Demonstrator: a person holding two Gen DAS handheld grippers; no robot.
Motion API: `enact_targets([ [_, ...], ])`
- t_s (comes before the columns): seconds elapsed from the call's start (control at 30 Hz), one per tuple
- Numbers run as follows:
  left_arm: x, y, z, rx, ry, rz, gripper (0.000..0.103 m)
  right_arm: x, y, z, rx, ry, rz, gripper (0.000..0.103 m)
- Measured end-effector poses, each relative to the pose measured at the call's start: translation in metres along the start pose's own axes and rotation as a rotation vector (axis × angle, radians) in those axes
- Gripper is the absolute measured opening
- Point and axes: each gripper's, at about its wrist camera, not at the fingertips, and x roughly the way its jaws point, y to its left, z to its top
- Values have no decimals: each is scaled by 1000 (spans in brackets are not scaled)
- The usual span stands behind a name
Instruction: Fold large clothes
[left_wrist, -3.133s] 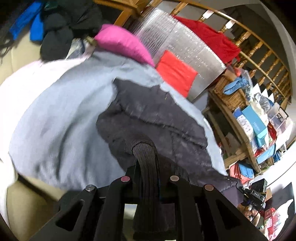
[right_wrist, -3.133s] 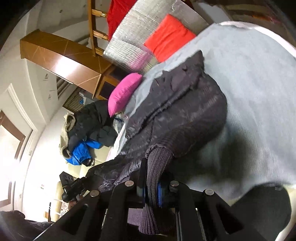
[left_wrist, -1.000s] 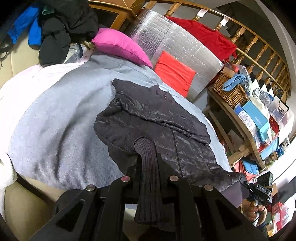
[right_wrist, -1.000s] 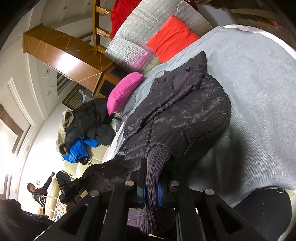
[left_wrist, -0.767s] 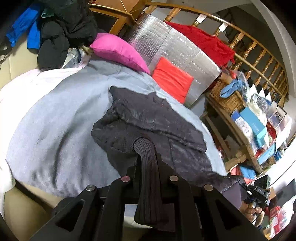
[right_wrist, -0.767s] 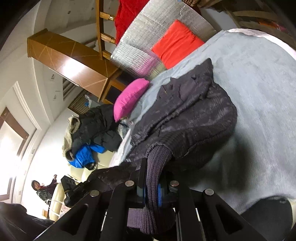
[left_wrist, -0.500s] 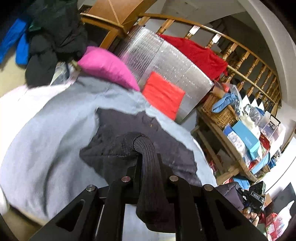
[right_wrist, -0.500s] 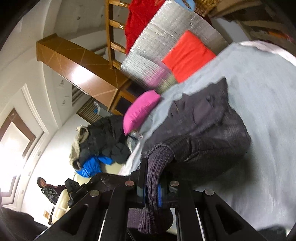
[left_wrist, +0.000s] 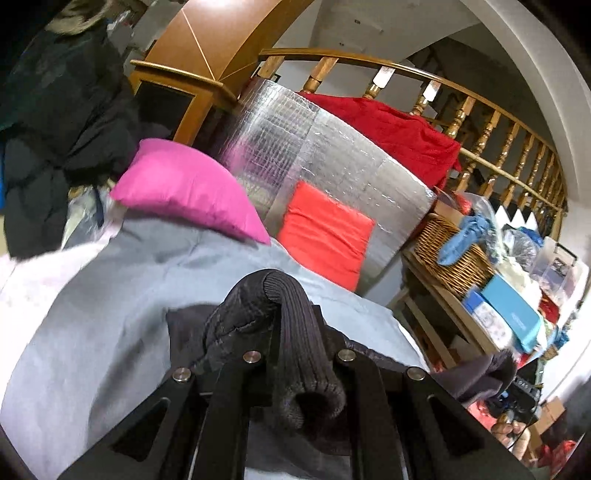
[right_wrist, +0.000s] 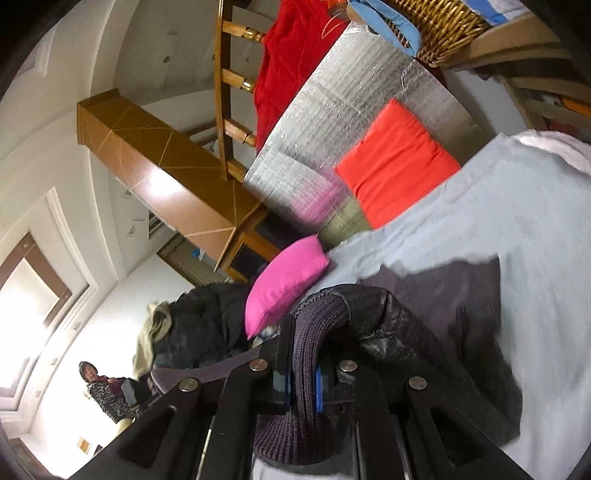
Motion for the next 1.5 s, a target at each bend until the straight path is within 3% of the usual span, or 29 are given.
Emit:
enact_targets([
  [0.17, 54, 10, 26, -12, 4, 69, 11, 54, -21, 40, 9, -18, -57, 8],
  [0.37, 139, 28, 36, -10, 87, 165, 10, 125, -66, 66, 42, 18, -168, 8],
  [0.63, 237, 73, 11, -59, 239, 273, 10, 189, -136, 69, 109, 111, -318, 8],
  [0.77, 263, 96, 0, -136, 300, 294, 11, 210, -166, 63, 163, 160, -374, 8],
  [0.93, 272, 105, -2, -233, 347, 281, 24, 220, -190, 57, 254, 207, -400, 12],
  [1.0, 266, 98, 4, -226, 349, 253, 52, 217, -180, 61, 220, 217, -396, 16],
  [1.03, 259, 94, 7, -215, 338, 255, 63, 214, -176, 63, 214, 219, -385, 23],
  [1.07, 249, 91, 14, -197, 302, 285, 80, 210, -172, 64, 212, 217, -370, 42],
  [1.1, 242, 90, 20, -186, 254, 309, 85, 205, -170, 67, 214, 209, -355, 62],
  [1.13, 229, 90, 27, -171, 199, 331, 85, 198, -165, 70, 215, 184, -348, 103],
  [1.2, 217, 92, 34, -160, 178, 345, 85, 182, -155, 76, 208, 109, -367, 103],
  [1.27, 207, 98, 39, -138, 184, 356, 85, 166, -149, 83, 202, 96, -339, 103],
  [1.4, 206, 105, 37, -24, 219, 384, 85, 152, -131, 89, 43, 157, -385, 103],
  [1.5, 223, 107, 29, 80, 302, 377, 85, 162, -121, 87, -105, 236, -461, 103],
])
